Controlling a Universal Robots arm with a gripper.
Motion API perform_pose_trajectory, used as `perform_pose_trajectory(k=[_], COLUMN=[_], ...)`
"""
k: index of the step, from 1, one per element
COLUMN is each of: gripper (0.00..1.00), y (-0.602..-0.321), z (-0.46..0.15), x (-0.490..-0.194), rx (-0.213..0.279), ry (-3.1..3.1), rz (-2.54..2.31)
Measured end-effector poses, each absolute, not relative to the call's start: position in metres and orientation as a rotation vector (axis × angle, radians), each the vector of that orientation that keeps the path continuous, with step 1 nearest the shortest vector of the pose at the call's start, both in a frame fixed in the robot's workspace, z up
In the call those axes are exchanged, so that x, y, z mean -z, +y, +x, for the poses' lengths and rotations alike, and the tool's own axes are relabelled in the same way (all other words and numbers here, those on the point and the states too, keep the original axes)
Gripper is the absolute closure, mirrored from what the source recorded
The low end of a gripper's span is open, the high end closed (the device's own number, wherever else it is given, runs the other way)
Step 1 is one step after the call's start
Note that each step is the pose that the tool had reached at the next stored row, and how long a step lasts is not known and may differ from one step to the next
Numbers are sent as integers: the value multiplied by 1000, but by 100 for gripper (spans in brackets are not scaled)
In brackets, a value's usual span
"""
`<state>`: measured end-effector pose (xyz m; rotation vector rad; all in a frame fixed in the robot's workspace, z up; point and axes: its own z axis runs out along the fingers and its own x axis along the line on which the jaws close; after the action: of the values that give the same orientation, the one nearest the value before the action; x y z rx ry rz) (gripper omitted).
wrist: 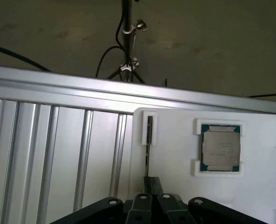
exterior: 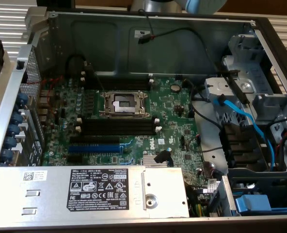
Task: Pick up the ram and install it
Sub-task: 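Pick up the ram and move it above insertion slot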
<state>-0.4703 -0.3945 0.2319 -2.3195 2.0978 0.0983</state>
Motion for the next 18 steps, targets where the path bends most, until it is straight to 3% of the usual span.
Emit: perform_pose_trajectory(k=[18], gripper=[90], y=[-395], z=[-470], x=[-227], rx=[-90], ry=[2101], rz=[-2323])
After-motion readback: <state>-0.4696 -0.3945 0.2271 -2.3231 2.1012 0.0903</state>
